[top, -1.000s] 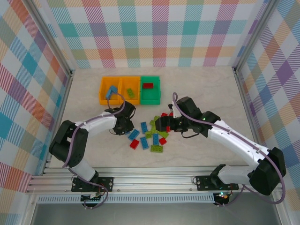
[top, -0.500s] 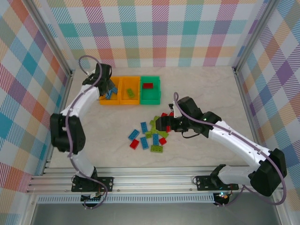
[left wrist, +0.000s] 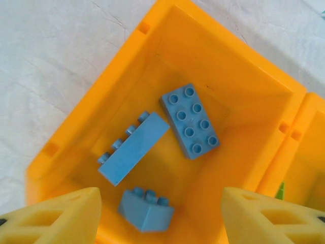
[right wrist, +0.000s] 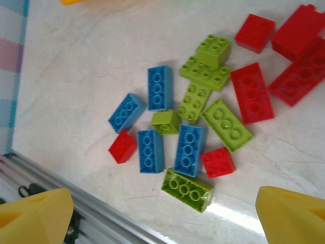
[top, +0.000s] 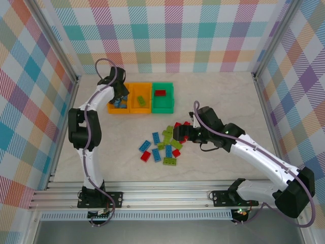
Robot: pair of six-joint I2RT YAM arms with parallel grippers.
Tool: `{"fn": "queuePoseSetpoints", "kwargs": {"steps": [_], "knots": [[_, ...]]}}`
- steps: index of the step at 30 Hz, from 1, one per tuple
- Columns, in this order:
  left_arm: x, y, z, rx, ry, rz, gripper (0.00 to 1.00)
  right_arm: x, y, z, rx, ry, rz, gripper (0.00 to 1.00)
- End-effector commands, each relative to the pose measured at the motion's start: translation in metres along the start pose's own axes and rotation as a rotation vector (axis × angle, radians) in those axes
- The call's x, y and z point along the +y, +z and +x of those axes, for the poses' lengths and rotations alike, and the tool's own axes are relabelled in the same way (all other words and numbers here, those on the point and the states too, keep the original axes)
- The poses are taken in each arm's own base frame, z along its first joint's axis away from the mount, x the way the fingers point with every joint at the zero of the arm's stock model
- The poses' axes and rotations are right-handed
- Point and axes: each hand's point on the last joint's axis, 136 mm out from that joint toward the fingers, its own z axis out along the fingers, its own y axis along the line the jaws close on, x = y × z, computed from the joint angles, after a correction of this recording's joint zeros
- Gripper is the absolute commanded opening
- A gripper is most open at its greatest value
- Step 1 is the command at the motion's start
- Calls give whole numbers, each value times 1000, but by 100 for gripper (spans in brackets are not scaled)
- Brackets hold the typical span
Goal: Sort the legos into containers by color
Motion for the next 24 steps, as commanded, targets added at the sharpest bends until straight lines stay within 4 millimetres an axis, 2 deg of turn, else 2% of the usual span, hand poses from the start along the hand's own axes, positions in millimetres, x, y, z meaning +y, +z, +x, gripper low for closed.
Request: {"fn": "queuePoseSetpoints", "kwargs": {"steps": [1,3,4,6,8,10,12,14,18,21,24], "knots": [[9,-62,-14,-41,-28,72,63,-34,6,1,-18,77,166,94],[3,-95,-2,-30,-33,181,63,-58,13,-2,-7,144,281,93],[-1,-110,8,-22,-20,229,63,-64,19,-3,4,154,302,92],[-19,-145,40,-2,37,367,63,-67,37,-9,13,107,312,87],[-36,-176,76,17,156,489,63,-71,52,-14,34,62,342,86],[-39,-202,107,21,308,535,63,-86,62,-21,43,57,423,86],[-33,-227,131,20,462,563,63,-100,73,-28,62,93,463,86],[-24,-248,151,23,591,614,65,-107,84,-36,64,137,453,86],[-1,-285,189,28,843,783,80,-117,105,-43,83,217,453,85],[21,-300,200,-68,1015,843,87,-129,117,-35,97,261,491,78],[34,-305,205,-202,1134,878,89,-136,130,-28,105,293,486,73]]}}
